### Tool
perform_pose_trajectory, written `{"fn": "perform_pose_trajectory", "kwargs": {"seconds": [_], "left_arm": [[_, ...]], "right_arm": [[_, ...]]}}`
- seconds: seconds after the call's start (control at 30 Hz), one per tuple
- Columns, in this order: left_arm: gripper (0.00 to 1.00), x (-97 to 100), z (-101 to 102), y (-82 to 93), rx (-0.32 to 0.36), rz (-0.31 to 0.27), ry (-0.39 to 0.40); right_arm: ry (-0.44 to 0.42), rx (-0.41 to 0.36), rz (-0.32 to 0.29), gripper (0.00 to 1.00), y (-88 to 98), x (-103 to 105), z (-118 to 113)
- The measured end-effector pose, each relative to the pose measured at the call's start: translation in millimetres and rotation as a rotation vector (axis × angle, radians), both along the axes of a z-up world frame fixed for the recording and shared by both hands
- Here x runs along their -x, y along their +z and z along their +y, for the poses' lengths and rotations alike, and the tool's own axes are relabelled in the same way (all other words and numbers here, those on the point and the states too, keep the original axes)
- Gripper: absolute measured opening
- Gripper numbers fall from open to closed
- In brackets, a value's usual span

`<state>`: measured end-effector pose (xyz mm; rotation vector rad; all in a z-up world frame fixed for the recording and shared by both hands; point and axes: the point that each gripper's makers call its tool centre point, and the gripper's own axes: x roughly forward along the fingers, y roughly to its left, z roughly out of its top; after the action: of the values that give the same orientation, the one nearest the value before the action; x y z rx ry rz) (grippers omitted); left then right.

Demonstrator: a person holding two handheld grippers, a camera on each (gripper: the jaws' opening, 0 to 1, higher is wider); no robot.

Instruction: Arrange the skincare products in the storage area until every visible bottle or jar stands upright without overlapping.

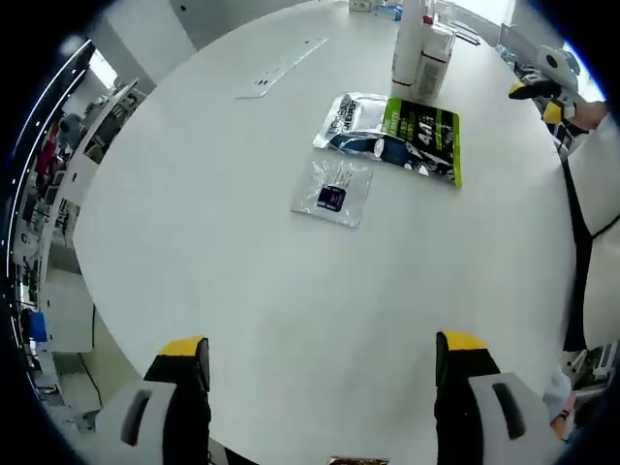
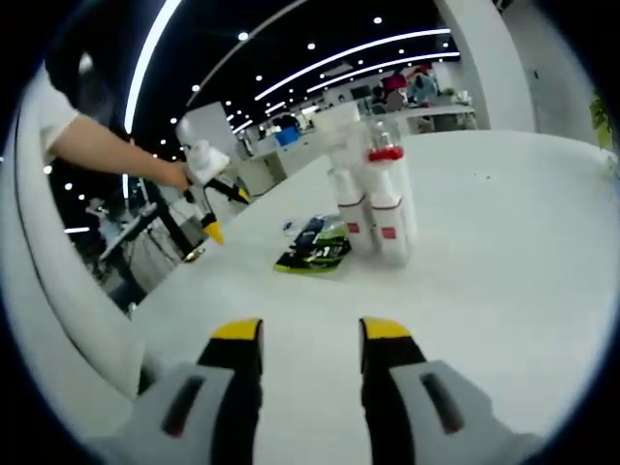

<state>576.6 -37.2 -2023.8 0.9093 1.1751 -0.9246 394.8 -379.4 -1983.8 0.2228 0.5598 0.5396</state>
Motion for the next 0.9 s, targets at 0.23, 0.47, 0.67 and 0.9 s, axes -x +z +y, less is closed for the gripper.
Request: {"fn": "perform_pose_trajectory", "kwargs": {"seconds": [0.23, 0.47, 0.67, 0.9], "left_arm": [[1.00, 38.0, 58.5, 1.5, -0.092, 0.050, -0.001], [0.98, 66.3, 94.9, -3.3, -0.098, 0.083, 0.053], [0.95, 75.4, 115.6, -6.4, -0.130, 0.099, 0.029], [0.92, 76.0, 112.1, -16.0, -0.113, 0.101, 0.007]], "right_arm": [[0.006, 0.001, 0.003, 0.38, -2.4, 5.8, -0.2], [-0.002, 0.003, 0.006, 0.38, -4.0, 8.3, 0.1], [0.001, 0.016, 0.014, 0.38, -6.4, 10.3, 1.8], [0.006, 0.025, 0.026, 0.39, -8.6, 11.0, 6.4]]}}
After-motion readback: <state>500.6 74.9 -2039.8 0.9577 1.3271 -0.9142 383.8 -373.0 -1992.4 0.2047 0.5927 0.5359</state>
